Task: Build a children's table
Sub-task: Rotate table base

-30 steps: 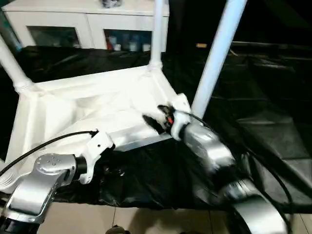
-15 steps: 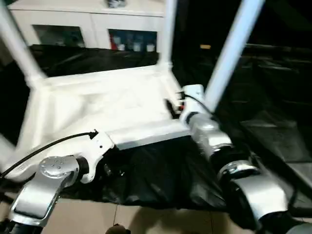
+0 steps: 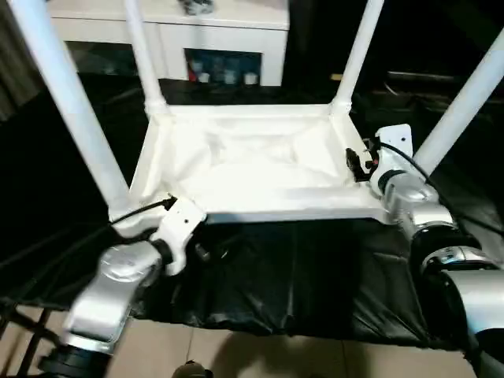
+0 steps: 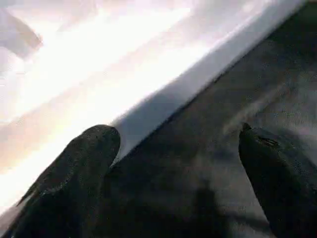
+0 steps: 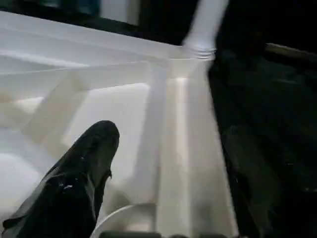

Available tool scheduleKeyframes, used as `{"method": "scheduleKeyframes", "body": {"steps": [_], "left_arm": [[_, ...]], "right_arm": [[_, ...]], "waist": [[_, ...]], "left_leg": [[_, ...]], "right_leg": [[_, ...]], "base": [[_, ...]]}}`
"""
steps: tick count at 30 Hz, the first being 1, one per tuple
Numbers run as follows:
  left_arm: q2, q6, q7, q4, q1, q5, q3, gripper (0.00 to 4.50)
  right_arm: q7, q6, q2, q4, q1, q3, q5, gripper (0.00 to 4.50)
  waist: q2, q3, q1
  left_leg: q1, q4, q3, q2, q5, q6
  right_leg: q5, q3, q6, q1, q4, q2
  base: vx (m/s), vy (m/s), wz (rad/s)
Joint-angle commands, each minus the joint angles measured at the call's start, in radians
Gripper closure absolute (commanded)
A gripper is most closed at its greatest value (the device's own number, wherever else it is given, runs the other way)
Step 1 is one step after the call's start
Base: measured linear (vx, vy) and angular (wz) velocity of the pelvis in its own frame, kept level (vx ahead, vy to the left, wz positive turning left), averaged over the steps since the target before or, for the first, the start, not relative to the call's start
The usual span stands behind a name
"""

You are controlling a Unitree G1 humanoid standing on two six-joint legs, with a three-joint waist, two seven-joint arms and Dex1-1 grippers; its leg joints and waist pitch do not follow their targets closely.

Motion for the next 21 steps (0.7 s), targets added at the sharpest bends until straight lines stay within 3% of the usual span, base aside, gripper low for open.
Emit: {"method": "scheduleKeyframes", "body": {"steps": [1,2,5,6,7,8,9,11,12,13,14,15,16,17,18,20,21], "left_arm": [[-0.024,-0.053,0.075,-0.033,0.063,0.008,0.042,0.02],[-0.036,-0.065,0.101,-0.053,0.092,0.012,0.050,0.02],[-0.103,-0.107,0.209,-0.144,0.190,0.003,0.109,0.02],[-0.103,-0.107,0.209,-0.144,0.190,0.003,0.109,0.02],[-0.120,-0.119,0.234,-0.165,0.210,0.000,0.126,0.02],[-0.144,-0.144,0.263,-0.196,0.244,0.001,0.146,0.00],[-0.147,-0.147,0.267,-0.200,0.248,0.001,0.148,0.00],[-0.199,-0.213,0.348,-0.269,0.328,0.021,0.193,0.00],[-0.204,-0.221,0.358,-0.276,0.336,0.023,0.198,0.00],[-0.239,-0.264,0.426,-0.321,0.384,0.039,0.236,0.00],[-0.239,-0.264,0.426,-0.321,0.384,0.039,0.236,0.00],[-0.270,-0.295,0.486,-0.367,0.427,0.054,0.275,0.00],[-0.279,-0.310,0.515,-0.386,0.443,0.071,0.290,0.00],[-0.279,-0.310,0.515,-0.386,0.443,0.071,0.290,0.00],[-0.286,-0.314,0.539,-0.402,0.454,0.086,0.305,0.00],[-0.289,-0.313,0.569,-0.406,0.444,0.093,0.337,0.00],[-0.284,-0.315,0.569,-0.398,0.436,0.092,0.342,0.00]], "right_arm": [[0.114,-0.010,0.016,-0.025,0.018,-0.001,0.028,0.67],[0.149,-0.016,0.022,-0.045,0.031,0.000,0.037,0.67],[0.279,0.004,0.042,-0.153,0.107,0.008,0.083,0.67],[0.279,0.004,0.042,-0.153,0.107,0.008,0.083,0.67],[0.301,0.014,0.046,-0.187,0.129,0.010,0.096,0.67],[0.308,0.022,0.050,-0.250,0.169,0.018,0.103,0.38],[0.309,0.023,0.051,-0.257,0.174,0.019,0.104,0.38],[0.344,0.071,0.053,-0.452,0.292,0.035,0.144,0.31],[0.349,0.080,0.053,-0.476,0.306,0.036,0.149,0.14],[0.389,0.163,0.050,-0.645,0.401,0.042,0.208,0.14],[0.389,0.163,0.050,-0.645,0.401,0.042,0.208,0.05],[0.417,0.258,0.032,-0.832,0.513,0.051,0.263,0.05],[0.421,0.311,0.020,-0.910,0.562,0.052,0.288,0.05],[0.421,0.311,0.020,-0.910,0.562,0.052,0.288,0.05],[0.421,0.356,0.008,-0.981,0.609,0.052,0.314,0.05],[0.419,0.432,-0.017,-1.091,0.688,0.060,0.352,0.05],[0.418,0.438,-0.019,-1.112,0.704,0.062,0.353,0.05]], "waist": [[0.001,-0.075,-0.003],[0.001,-0.072,-0.012],[0.007,-0.074,-0.014],[0.005,-0.073,-0.013],[0.006,-0.072,-0.011],[0.008,-0.073,-0.007],[0.007,-0.070,-0.007],[0.010,-0.064,-0.005],[0.008,-0.063,-0.003],[0.005,-0.061,-0.005],[0.005,-0.061,-0.002],[-0.002,-0.057,-0.005],[-0.008,-0.056,-0.001],[-0.005,-0.056,-0.001],[-0.011,-0.056,-0.005],[-0.012,-0.050,-0.003],[-0.011,-0.049,-0.004]], "left_leg": [[-0.003,-0.059,0.002,0.008,-0.194,0.034],[-0.010,-0.061,0.000,0.010,-0.197,0.048],[-0.002,-0.057,0.002,0.016,-0.183,0.075],[-0.004,-0.057,0.002,0.018,-0.180,0.082],[-0.001,-0.057,0.003,0.018,-0.175,0.089],[0.004,-0.056,0.004,0.021,-0.184,0.087],[0.002,-0.057,0.005,0.020,-0.187,0.086],[0.002,-0.065,0.002,0.026,-0.241,0.074],[0.003,-0.067,0.000,0.028,-0.262,0.063],[0.007,-0.071,0.001,0.024,-0.296,0.056],[0.009,-0.070,0.000,0.025,-0.299,0.056],[0.003,-0.076,-0.003,0.026,-0.298,0.054],[0.005,-0.078,-0.003,0.029,-0.308,0.055],[0.002,-0.080,-0.005,0.029,-0.309,0.050],[-0.001,-0.081,-0.005,0.026,-0.315,0.048],[0.007,-0.080,-0.004,0.024,-0.347,0.035],[0.005,-0.082,-0.005,0.022,-0.353,0.033]], "right_leg": [[-0.086,0.031,-0.221,0.059,-0.063,-0.039],[-0.094,0.029,-0.222,0.062,-0.065,-0.039],[-0.087,0.032,-0.240,0.053,-0.067,-0.036],[-0.073,0.032,-0.240,0.056,-0.067,-0.036],[-0.081,0.030,-0.245,0.050,-0.070,-0.033],[-0.089,0.031,-0.253,0.047,-0.070,-0.034],[-0.089,0.032,-0.248,0.048,-0.072,-0.030],[-0.145,0.030,-0.228,0.046,-0.079,-0.032],[-0.169,0.031,-0.198,0.047,-0.082,-0.032],[-0.222,0.031,-0.176,0.044,-0.092,-0.027],[-0.220,0.034,-0.161,0.044,-0.093,-0.026],[-0.237,0.033,-0.148,0.046,-0.094,-0.026],[-0.267,0.035,-0.122,0.044,-0.102,-0.026],[-0.286,0.036,-0.110,0.043,-0.102,-0.029],[-0.308,0.033,-0.104,0.043,-0.105,-0.027],[-0.392,0.037,-0.065,0.032,-0.118,-0.028],[-0.413,0.037,-0.056,0.032,-0.119,-0.028]], "base": [[0.000,0.000,0.00],[0.000,0.000,0.00],[0.000,0.000,0.00],[0.000,0.000,0.00],[0.000,0.000,0.00],[0.000,0.000,0.00],[0.000,0.000,0.00],[0.000,0.000,0.00],[0.000,0.000,0.00],[0.000,0.000,0.00],[0.000,0.000,0.00],[0.000,0.000,0.00],[0.000,0.000,0.00],[0.000,0.000,0.00],[0.000,0.000,0.00],[0.000,0.000,0.00],[0.000,0.000,0.00]]}}
